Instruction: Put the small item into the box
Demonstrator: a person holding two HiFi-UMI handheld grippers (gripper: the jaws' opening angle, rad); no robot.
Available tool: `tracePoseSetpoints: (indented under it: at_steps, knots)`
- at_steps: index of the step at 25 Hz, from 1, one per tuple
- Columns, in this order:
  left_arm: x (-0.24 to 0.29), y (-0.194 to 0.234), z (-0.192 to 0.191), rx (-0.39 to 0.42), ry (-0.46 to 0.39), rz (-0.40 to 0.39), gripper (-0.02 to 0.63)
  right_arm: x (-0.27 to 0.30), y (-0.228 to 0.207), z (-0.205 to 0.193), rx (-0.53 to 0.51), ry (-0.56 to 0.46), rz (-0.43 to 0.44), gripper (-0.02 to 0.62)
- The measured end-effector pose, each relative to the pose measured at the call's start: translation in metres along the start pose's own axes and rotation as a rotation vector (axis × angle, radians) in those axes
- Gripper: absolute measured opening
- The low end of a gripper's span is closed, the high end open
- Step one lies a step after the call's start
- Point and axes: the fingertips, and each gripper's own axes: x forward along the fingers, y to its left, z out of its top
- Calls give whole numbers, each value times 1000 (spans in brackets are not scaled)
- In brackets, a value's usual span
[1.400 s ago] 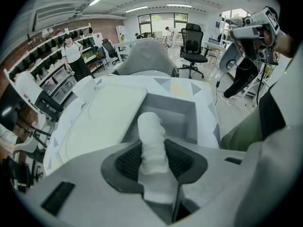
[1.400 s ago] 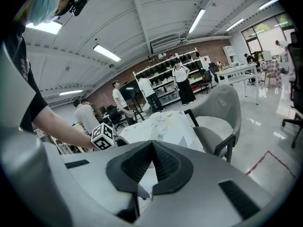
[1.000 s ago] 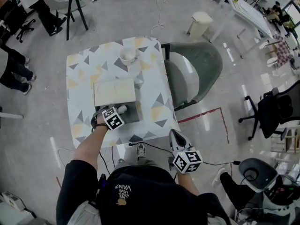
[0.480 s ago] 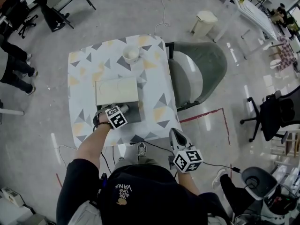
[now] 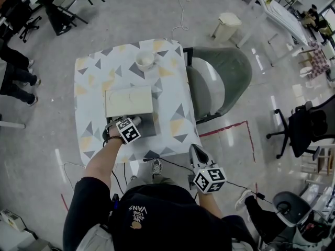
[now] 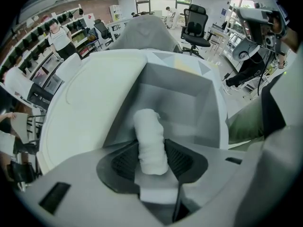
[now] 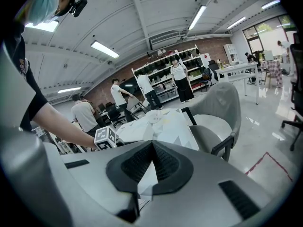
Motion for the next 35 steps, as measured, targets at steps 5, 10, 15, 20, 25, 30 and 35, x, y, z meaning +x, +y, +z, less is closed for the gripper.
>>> tracePoseSetpoints:
  at_steps: [5,10,15,20,25,30,35]
  knots:
    - [1,-1,0,-6,2,-9,161,-2,0,-1,-4,1,3,0]
    - [0,-3,0,-6,-3,-17,184,-4,0,-1,-8,-2,1,0]
    - [-4,-5,4,-6,-22,-13,193,-9,0,-3,-7,-1,-3,0]
    - [-6,-6,5,-5,-29,-13,195,-11,2,-4,-6,-5,-6,0]
    - [-13,-8,2,-4,-44,-8,195,-16,7,-5,-12,-8,-7,0]
    - [-27,-8,1,-16,-98,10,195,-20,19,-3,-23,-22,-5,0]
    - [-53,-3,4,-47,-211,80,194,-23,39,-6,-37,-31,7,0]
